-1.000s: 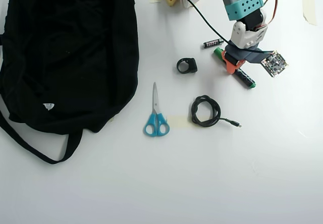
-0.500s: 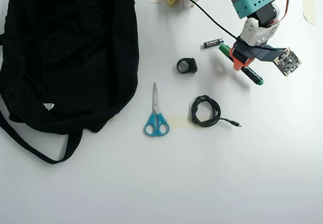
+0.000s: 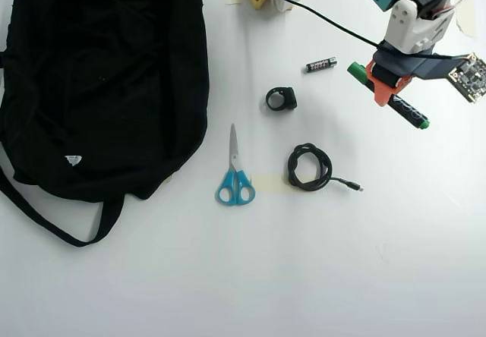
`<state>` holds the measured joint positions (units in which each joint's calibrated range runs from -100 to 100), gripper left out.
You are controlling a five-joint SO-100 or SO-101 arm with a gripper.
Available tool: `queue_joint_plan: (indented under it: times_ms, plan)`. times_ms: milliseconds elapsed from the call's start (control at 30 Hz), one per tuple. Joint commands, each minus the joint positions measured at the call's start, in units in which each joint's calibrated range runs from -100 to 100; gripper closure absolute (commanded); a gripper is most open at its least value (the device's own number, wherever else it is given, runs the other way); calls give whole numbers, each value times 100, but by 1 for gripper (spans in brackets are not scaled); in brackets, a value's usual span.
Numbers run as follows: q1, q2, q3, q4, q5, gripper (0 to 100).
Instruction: Put the green marker into the black bag
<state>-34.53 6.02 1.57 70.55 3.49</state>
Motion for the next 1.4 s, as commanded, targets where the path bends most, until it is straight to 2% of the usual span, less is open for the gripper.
queue_joint_plan:
  times_ms: [0, 467, 633, 933, 1367]
  plan:
    - [13, -685, -184, 94, 28, 98]
    - [469, -2419, 508, 206, -29, 98]
    - [895, -2934, 535, 387, -14, 98]
    - [2384, -3747, 553, 697, 34, 98]
    - [5271, -3764, 571, 603, 97, 98]
